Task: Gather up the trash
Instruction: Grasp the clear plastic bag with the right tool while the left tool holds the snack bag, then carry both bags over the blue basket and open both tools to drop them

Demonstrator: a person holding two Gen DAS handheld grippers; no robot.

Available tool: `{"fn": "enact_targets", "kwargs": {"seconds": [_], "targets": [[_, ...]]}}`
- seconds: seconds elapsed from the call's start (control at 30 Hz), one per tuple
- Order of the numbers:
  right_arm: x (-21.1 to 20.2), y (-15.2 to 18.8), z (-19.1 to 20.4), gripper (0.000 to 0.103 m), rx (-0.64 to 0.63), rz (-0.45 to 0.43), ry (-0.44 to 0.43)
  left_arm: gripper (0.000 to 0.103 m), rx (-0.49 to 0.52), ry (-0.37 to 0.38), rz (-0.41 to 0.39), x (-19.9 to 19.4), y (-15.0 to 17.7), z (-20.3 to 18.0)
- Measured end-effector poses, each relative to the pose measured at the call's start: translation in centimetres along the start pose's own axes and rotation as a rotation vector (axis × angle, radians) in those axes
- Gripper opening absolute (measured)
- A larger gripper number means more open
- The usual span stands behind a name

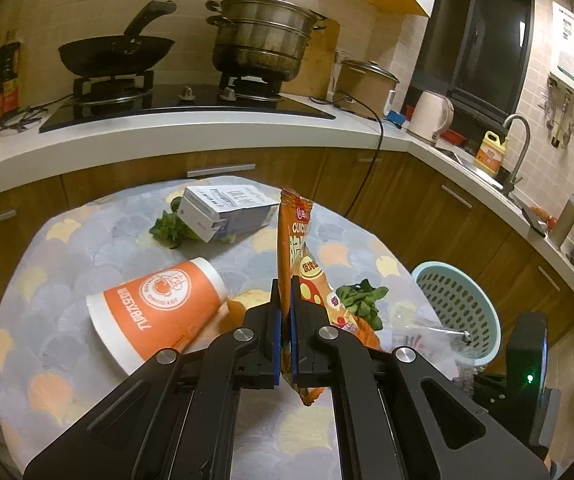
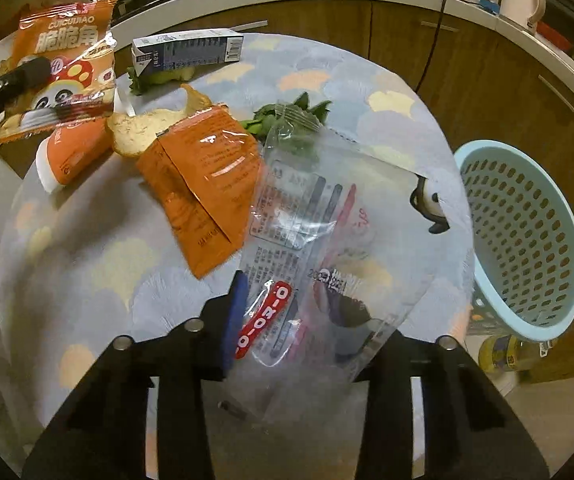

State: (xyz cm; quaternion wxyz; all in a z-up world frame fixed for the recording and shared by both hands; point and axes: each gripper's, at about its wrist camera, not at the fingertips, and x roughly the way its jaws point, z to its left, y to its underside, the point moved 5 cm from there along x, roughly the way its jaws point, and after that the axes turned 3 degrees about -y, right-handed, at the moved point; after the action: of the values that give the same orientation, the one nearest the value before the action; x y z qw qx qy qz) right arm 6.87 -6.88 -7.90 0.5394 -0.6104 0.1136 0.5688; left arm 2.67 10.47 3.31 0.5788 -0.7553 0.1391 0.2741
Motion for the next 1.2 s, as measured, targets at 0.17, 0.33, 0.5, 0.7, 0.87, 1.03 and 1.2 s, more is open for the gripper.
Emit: {"fn": "enact_targets", "kwargs": {"seconds": [0.17,0.33,0.5,0.7,0.87,1.03,1.2], "targets": [[-2.6,-0.7,-1.9,0.02,0.016,-0.093,-0.011,0.001,0.029,0.011,0.009,0.4,0.1,-1.5],[-5.5,-2.0,-4.8,0.02,0.064,-0.182,0.002,0.001,0.051,0.072,0.031,1.7,0.0,-4.4],[-7.9,-3.1,-9.5,0.02,0.113,-0.248,0.091,0.001,0.105,0.134,0.051,3.8,-0.4,-8.9],[-10.6,-4.2,-17.1,0.02,0.215,-0.313,0.207,0.001,0.179,0.208,0.06,6.0,-1.1,-15.0],[-9.8,-3.9,-22.1,0.02,0.298,-0.277,0.259,0.001,0.203,0.286,0.111,9.1,-0.6,-19.6],[-6.4,-2.2,-24.8,0.02,0.369,-0.182,0.272,0.001,0.257,0.296,0.19,14.0,1.6,-23.5],[-3.9,-1.4,-26.2,0.02,0.399,-0.126,0.261,0.002,0.301,0.289,0.242,17.2,3.2,-25.9]]}}
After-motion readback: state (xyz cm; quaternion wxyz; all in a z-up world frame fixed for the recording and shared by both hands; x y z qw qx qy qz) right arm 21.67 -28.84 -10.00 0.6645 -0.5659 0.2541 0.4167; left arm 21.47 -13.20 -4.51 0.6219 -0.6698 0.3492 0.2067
